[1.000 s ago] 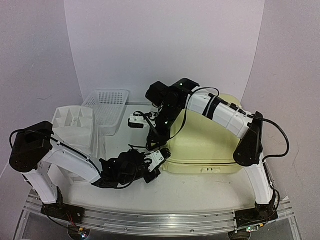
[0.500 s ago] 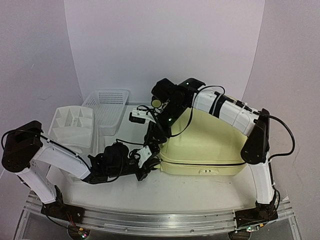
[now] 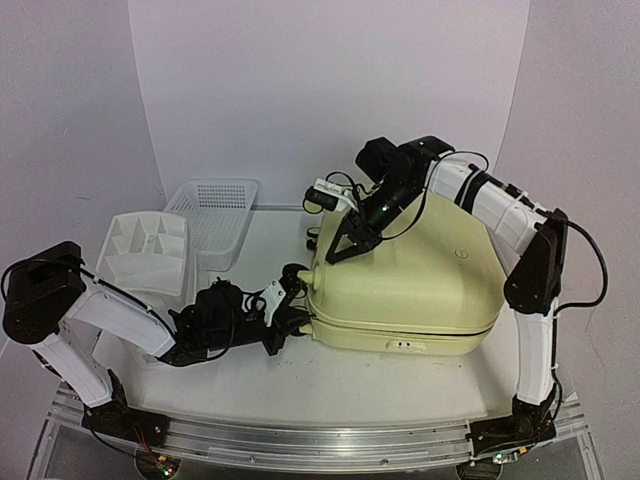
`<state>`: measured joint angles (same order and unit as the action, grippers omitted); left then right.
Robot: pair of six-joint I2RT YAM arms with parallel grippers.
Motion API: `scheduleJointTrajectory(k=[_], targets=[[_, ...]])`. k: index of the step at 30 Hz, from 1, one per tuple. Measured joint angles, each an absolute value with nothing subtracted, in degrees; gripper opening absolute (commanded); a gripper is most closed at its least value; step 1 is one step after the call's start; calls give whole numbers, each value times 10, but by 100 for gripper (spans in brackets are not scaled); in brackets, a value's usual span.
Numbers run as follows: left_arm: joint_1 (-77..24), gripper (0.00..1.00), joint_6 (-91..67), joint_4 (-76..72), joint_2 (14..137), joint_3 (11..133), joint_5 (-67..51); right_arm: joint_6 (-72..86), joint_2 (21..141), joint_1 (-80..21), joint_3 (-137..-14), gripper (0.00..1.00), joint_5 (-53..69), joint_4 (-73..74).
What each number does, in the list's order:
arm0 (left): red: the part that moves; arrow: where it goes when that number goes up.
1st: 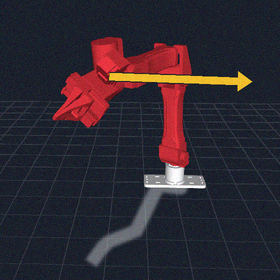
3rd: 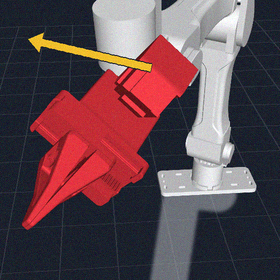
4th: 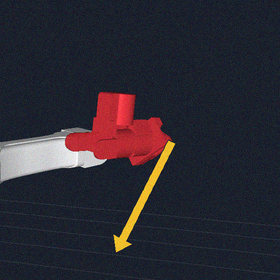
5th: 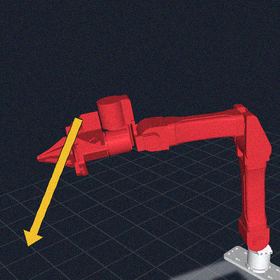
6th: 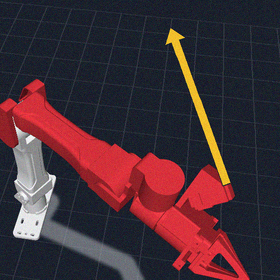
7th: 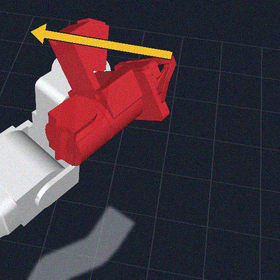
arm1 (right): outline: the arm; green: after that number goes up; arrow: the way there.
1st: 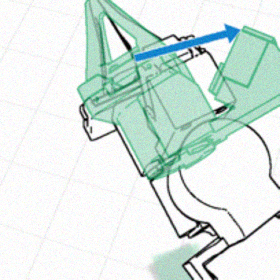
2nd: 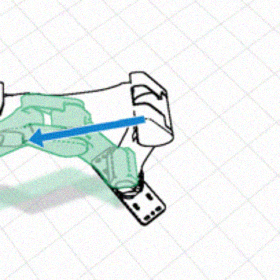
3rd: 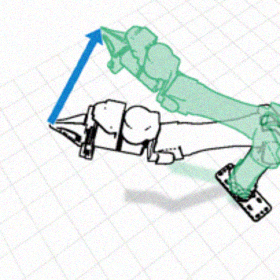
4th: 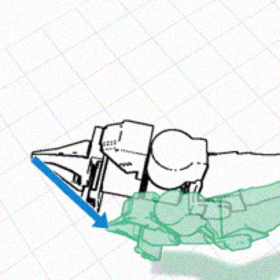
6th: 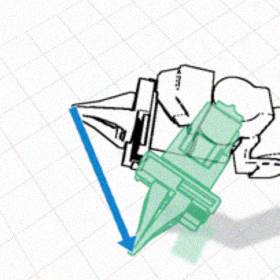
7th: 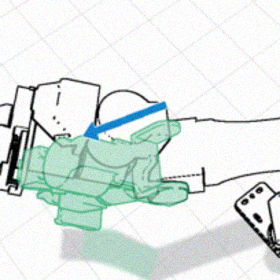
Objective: Open, take out, and arrange the luggage
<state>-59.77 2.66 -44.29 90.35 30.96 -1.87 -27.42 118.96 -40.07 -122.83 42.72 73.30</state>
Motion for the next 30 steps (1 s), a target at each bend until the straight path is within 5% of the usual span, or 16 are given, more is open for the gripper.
scheduleJointTrajectory(k=[7,13,30], targets=[[-588,0,-3,-482,931,312,-53,-149,1155,-429,-1164,61,410,651],[-578,0,-28,-507,952,319,-82,-21,1052,-452,-1037,76,301,537],[-568,0,-65,-545,959,305,-109,-294,1100,-524,-1039,81,175,478]])
